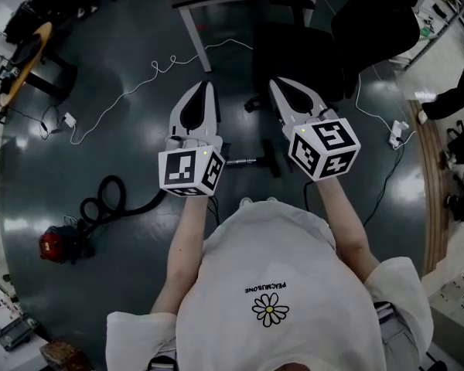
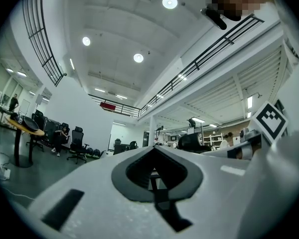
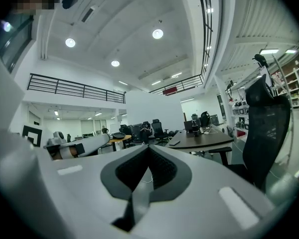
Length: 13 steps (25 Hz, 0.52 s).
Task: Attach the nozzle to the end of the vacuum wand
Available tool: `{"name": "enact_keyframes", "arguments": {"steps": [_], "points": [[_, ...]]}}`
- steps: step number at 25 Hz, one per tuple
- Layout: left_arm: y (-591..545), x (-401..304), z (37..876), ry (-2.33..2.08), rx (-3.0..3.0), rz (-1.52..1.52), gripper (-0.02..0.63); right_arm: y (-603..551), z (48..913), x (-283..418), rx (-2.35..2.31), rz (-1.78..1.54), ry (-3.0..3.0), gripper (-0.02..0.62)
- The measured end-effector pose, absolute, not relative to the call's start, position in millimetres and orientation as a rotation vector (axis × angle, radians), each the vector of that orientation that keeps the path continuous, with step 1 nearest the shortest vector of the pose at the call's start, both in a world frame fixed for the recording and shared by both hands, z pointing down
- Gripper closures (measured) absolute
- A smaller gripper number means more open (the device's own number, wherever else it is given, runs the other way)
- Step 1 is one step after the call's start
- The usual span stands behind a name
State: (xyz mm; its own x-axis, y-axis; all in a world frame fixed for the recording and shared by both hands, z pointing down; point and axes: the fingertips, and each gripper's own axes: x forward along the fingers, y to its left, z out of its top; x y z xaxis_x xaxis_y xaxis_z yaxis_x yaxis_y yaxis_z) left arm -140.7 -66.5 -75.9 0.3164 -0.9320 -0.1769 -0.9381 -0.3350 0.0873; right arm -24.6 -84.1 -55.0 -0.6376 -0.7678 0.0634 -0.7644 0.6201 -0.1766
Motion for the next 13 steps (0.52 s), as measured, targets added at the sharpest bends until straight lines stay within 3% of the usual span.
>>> {"name": "enact_keyframes", "arguments": {"steps": [13], "points": [[-63, -130, -77, 1.759, -2.543, 0.318, 0.603, -76, -60, -19, -1.328, -0.252, 2.801, 0.589]]}}
